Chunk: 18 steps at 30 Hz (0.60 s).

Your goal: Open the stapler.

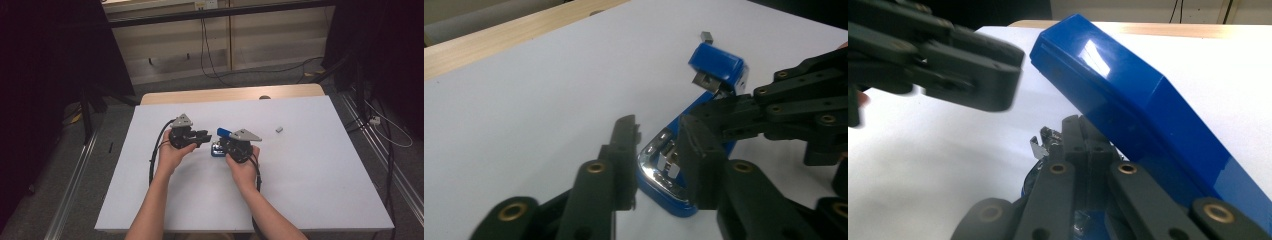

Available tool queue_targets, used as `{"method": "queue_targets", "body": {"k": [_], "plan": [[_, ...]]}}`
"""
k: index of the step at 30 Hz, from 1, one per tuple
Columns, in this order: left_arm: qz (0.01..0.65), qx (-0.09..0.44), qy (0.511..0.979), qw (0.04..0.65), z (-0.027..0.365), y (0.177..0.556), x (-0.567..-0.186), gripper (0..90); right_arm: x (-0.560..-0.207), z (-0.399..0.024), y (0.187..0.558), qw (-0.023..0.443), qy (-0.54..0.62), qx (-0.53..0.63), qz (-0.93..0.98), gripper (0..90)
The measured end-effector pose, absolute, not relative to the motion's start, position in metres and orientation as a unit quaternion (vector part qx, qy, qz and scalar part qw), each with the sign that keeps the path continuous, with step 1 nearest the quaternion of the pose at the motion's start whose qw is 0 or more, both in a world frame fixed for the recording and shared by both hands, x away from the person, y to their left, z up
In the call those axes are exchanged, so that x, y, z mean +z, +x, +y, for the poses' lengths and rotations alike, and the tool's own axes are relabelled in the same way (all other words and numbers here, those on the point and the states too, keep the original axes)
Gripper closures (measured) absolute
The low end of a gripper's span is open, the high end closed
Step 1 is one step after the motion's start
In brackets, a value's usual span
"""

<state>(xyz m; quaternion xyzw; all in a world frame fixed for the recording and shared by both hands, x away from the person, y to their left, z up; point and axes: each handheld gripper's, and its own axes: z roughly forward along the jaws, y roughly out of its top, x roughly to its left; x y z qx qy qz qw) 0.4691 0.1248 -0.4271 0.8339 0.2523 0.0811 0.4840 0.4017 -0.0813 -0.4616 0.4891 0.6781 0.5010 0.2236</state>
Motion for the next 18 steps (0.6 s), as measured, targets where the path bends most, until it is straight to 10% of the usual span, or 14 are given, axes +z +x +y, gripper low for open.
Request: {"method": "queue_targets", "body": {"k": [18], "plan": [[0.229, 0.076, 0.845, 0.478, 0.103, 0.466, -0.444, 90.0, -0.463, -0.083, 0.402, 0.222, 0.488, 0.500, 0.680, 90.0]]}}
